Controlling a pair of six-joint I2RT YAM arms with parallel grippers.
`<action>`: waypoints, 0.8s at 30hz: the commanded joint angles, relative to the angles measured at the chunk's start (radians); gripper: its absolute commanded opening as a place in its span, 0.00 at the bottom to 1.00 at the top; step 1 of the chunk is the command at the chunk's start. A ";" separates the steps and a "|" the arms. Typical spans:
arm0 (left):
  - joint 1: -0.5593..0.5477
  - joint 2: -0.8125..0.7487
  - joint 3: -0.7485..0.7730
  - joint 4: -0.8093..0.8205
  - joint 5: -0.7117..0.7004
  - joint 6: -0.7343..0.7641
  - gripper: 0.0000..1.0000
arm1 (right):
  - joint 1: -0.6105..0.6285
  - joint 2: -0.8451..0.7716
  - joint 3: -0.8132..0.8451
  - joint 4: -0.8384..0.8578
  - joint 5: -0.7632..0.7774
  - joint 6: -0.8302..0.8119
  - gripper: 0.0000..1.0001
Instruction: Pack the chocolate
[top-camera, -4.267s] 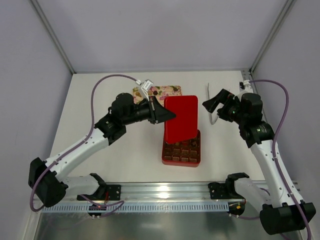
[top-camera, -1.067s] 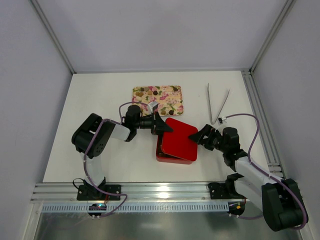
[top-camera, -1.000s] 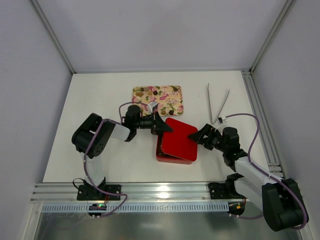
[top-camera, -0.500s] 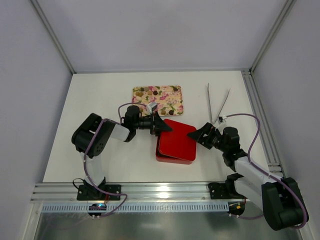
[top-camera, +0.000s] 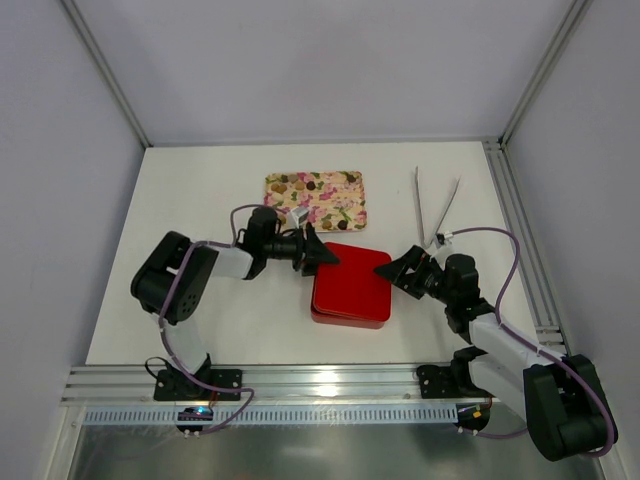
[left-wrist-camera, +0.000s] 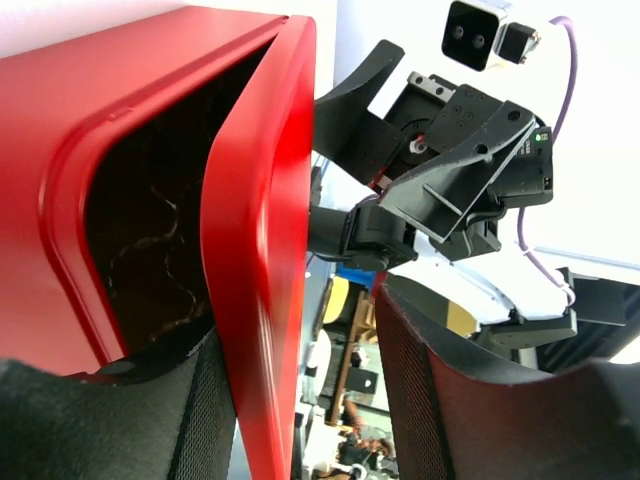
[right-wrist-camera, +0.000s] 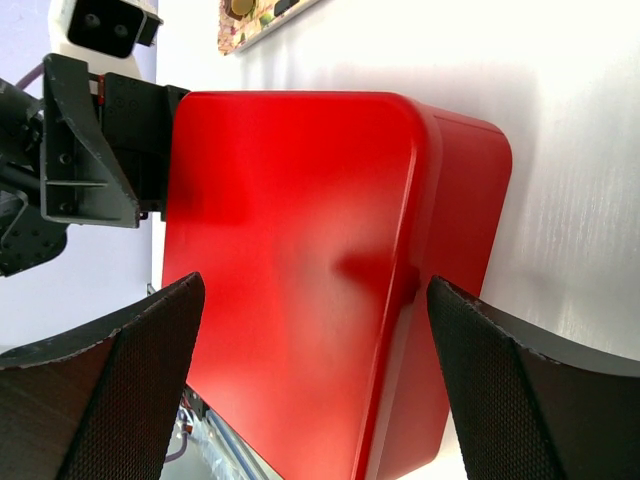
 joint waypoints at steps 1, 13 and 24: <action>0.020 -0.067 0.041 -0.130 -0.005 0.111 0.53 | 0.010 0.004 -0.002 0.059 0.003 -0.010 0.91; 0.075 -0.127 0.077 -0.380 -0.024 0.247 0.54 | 0.025 0.012 0.001 0.057 0.012 -0.005 0.91; 0.103 -0.162 0.101 -0.530 -0.052 0.344 0.55 | 0.037 0.000 0.004 0.037 0.031 -0.013 0.91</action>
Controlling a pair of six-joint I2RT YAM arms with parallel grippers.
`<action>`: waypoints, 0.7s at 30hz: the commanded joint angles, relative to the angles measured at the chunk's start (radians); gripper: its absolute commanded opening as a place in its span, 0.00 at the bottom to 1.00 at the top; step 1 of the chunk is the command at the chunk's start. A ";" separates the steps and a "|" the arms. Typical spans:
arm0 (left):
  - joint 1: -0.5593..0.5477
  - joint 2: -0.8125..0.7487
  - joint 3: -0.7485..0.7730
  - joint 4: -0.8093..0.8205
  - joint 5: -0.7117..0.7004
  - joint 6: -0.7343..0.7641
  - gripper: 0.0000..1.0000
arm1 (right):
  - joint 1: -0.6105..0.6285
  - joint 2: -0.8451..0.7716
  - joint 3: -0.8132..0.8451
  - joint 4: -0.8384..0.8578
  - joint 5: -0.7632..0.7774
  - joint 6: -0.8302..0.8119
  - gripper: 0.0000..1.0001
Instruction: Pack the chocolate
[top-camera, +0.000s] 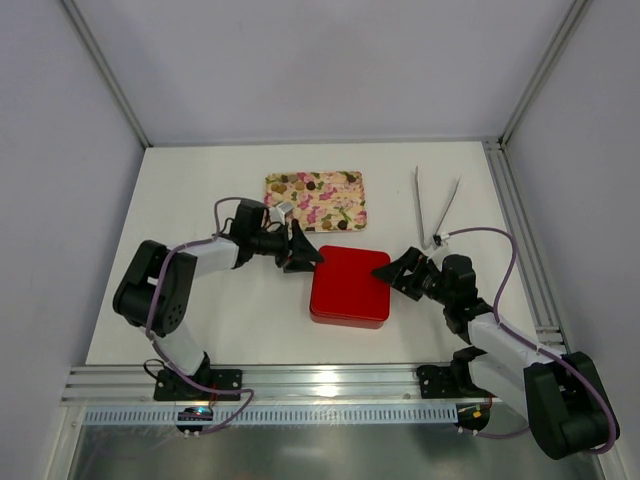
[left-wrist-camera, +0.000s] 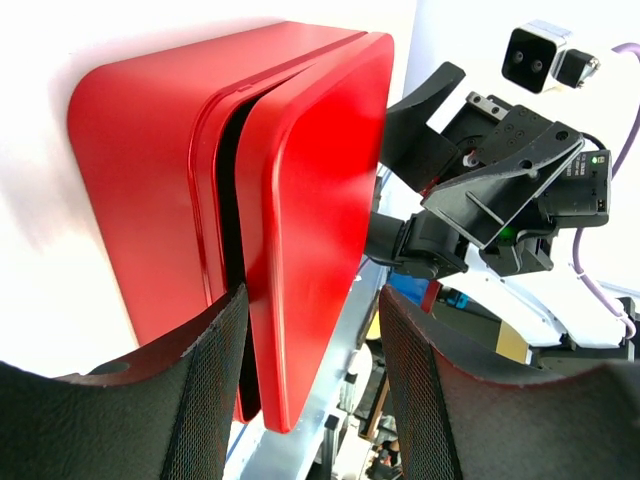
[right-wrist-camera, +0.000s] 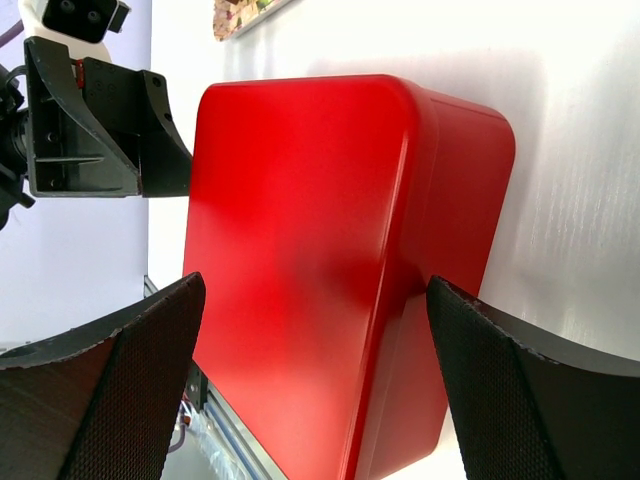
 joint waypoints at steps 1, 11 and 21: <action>0.014 -0.046 0.042 -0.080 -0.005 0.061 0.55 | 0.010 -0.011 0.005 0.033 0.021 -0.014 0.91; 0.029 -0.051 0.037 -0.126 -0.025 0.086 0.55 | 0.020 -0.035 0.020 -0.026 0.051 -0.039 0.91; 0.044 -0.098 0.080 -0.373 -0.178 0.210 0.55 | 0.049 -0.084 0.103 -0.245 0.152 -0.109 0.87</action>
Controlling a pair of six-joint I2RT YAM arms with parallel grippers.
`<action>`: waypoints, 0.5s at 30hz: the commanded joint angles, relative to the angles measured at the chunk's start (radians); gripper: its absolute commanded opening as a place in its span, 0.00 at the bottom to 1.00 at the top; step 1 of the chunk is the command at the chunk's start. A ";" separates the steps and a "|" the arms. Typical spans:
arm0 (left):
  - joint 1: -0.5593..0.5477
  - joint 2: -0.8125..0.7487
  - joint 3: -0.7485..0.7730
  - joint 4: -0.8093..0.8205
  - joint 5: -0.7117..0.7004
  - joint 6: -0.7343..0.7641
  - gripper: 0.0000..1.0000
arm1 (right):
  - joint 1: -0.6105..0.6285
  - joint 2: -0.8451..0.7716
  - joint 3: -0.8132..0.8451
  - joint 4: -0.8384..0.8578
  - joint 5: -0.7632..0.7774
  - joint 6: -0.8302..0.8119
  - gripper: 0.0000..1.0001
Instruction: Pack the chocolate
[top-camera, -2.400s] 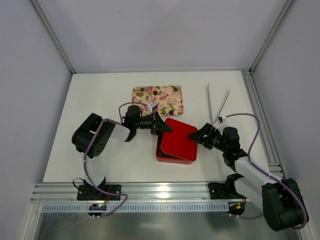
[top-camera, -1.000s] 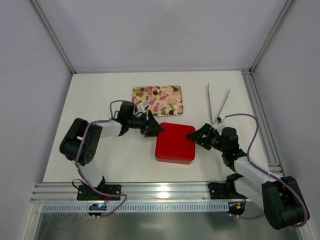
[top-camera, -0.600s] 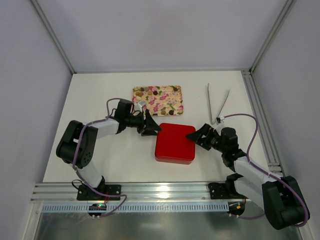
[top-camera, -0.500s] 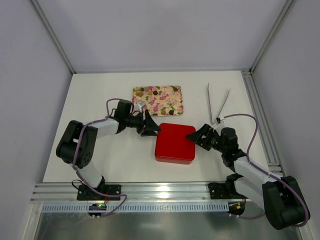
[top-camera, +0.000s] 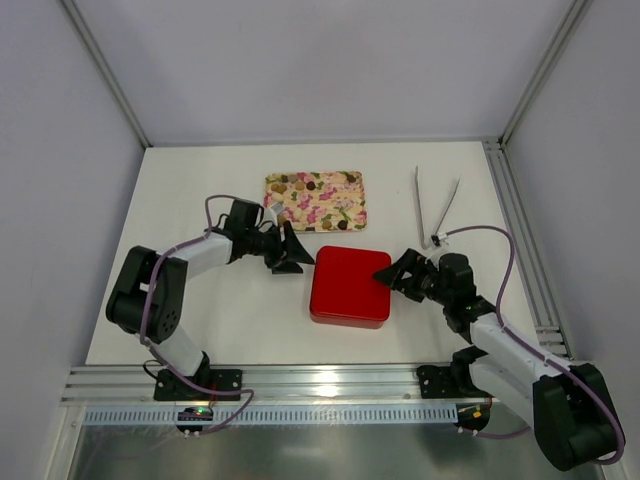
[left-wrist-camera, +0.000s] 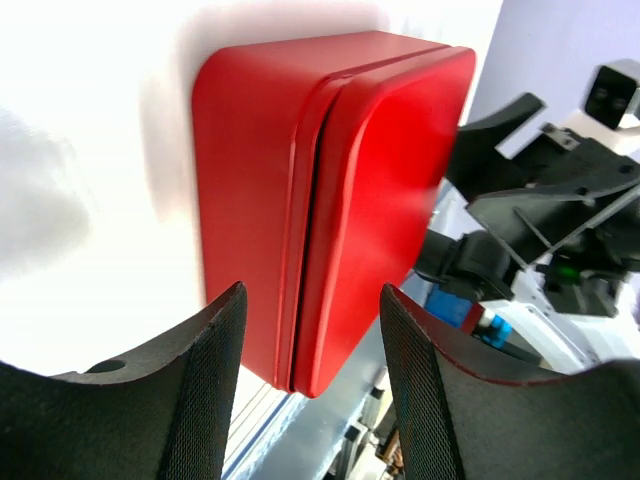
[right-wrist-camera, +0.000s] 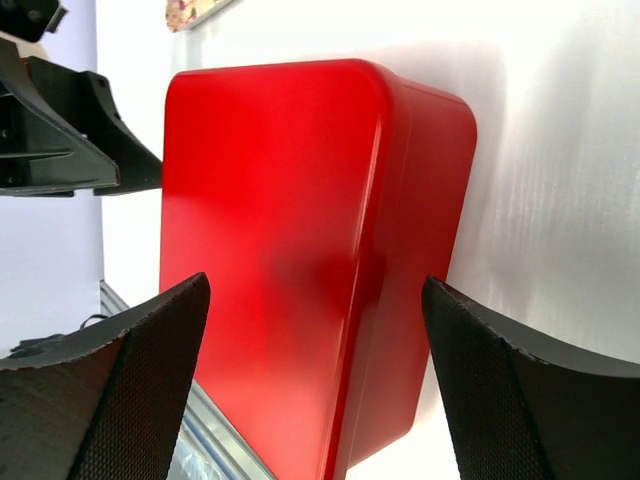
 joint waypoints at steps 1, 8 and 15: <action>0.006 -0.046 0.048 -0.138 -0.080 0.077 0.56 | 0.028 -0.024 0.087 -0.103 0.083 -0.062 0.86; -0.049 -0.046 0.047 -0.146 -0.118 0.076 0.56 | 0.119 -0.024 0.180 -0.230 0.217 -0.097 0.81; -0.086 -0.047 0.048 -0.142 -0.151 0.067 0.56 | 0.176 0.059 0.274 -0.363 0.290 -0.116 0.78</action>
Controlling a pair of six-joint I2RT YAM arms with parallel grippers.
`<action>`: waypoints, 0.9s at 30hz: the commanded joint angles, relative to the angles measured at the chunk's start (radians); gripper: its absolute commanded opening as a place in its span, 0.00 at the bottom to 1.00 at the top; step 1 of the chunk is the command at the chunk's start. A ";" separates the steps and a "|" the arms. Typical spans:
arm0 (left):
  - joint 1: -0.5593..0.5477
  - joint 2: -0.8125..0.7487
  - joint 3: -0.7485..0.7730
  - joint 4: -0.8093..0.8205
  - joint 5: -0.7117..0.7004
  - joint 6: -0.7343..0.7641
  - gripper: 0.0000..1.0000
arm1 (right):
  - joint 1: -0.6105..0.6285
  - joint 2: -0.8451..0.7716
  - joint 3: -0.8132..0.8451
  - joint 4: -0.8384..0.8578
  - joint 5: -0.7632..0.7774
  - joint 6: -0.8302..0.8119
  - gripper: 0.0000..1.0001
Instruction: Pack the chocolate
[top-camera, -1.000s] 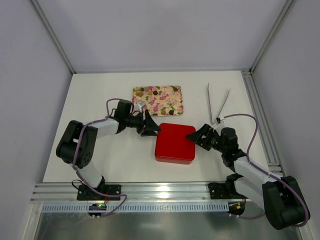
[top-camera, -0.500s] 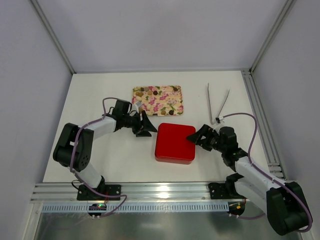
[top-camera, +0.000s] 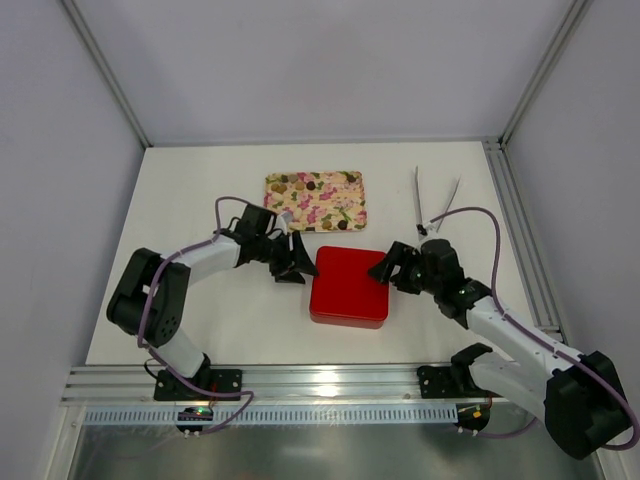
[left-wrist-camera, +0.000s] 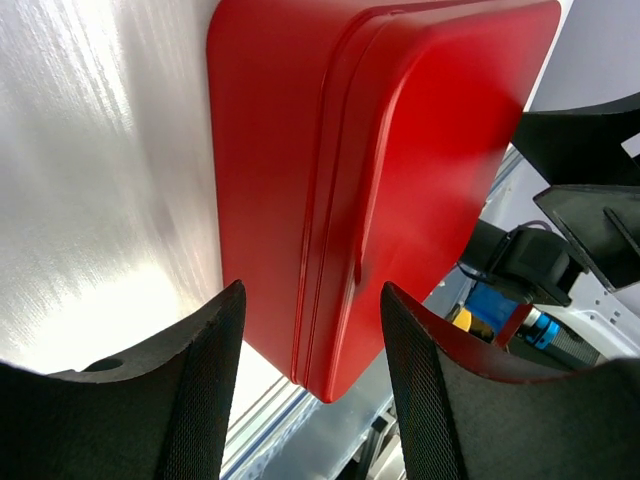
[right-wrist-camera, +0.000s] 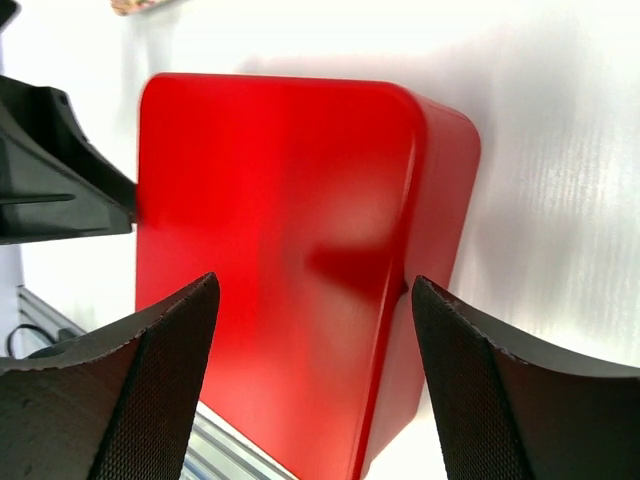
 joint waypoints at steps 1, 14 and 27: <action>-0.002 -0.026 0.031 -0.006 -0.021 0.012 0.56 | 0.026 0.030 0.062 -0.070 0.079 -0.032 0.78; -0.043 -0.017 0.022 -0.012 -0.065 -0.011 0.56 | 0.099 0.083 0.134 -0.137 0.148 -0.039 0.77; -0.085 -0.031 0.017 -0.020 -0.116 -0.057 0.55 | 0.173 0.190 0.235 -0.202 0.222 -0.059 0.77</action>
